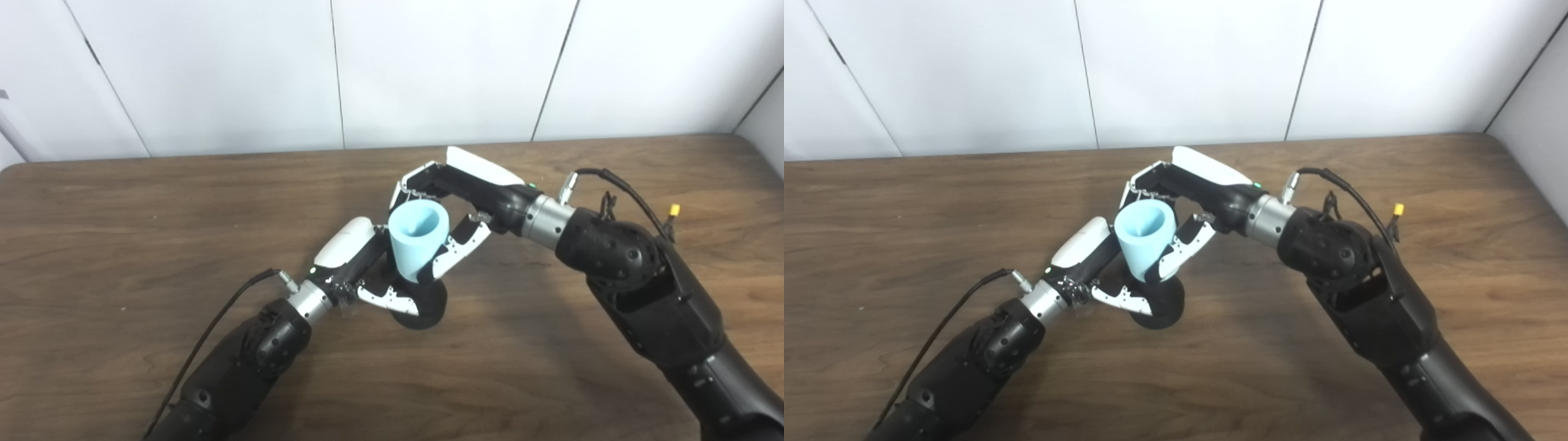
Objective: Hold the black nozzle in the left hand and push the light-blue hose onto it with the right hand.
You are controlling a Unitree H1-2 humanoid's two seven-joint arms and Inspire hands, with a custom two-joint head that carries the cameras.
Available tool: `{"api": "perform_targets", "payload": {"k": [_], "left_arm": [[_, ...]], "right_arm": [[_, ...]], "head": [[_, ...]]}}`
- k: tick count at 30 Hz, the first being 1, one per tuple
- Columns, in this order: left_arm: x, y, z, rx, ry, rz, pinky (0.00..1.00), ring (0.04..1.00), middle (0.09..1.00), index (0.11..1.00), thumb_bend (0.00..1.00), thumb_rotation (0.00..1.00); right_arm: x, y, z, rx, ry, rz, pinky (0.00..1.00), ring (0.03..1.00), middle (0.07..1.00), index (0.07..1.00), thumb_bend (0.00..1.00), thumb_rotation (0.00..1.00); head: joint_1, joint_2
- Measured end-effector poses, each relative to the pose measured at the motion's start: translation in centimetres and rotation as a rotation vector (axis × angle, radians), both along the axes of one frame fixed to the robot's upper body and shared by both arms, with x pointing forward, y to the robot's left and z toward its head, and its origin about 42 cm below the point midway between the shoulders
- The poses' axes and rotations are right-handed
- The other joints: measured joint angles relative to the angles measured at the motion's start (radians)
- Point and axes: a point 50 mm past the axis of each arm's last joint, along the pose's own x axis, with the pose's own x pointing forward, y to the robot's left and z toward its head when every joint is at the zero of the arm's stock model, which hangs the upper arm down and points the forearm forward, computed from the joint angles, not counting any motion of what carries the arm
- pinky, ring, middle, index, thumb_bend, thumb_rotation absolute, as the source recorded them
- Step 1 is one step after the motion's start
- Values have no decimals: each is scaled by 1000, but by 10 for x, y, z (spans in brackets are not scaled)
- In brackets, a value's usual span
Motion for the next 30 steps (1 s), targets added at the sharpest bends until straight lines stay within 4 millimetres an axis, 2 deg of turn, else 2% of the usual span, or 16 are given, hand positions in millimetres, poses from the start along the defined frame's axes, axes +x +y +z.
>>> {"api": "perform_targets", "payload": {"k": [10, 15, 28, 29, 30], "left_arm": [[-3, 0, -2, 1, 8, -1, 387, 412, 487, 508, 502, 0], [-4, 0, -2, 1, 12, 3, 399, 417, 486, 505, 502, 0], [-5, 0, -3, 1, 14, 5, 391, 414, 489, 505, 502, 0], [-5, 0, -3, 1, 15, 5, 391, 414, 489, 505, 502, 0], [-4, 0, -3, 1, 15, 5, 391, 414, 489, 505, 502, 0]], "right_arm": [[-11, -9, -19, 52, 26, -71, 290, 341, 424, 514, 524, 0], [-12, -8, -22, 60, 20, -83, 269, 327, 417, 510, 524, 0], [-17, -7, -31, 94, 27, -114, 303, 378, 451, 530, 524, 0], [-17, -7, -31, 93, 27, -114, 345, 442, 556, 649, 701, 62], [-17, -7, -30, 92, 25, -112, 413, 530, 674, 777, 832, 135]], "head": [[-2, 5], [2, 6], [6, 0], [6, 0], [6, -2]]}}
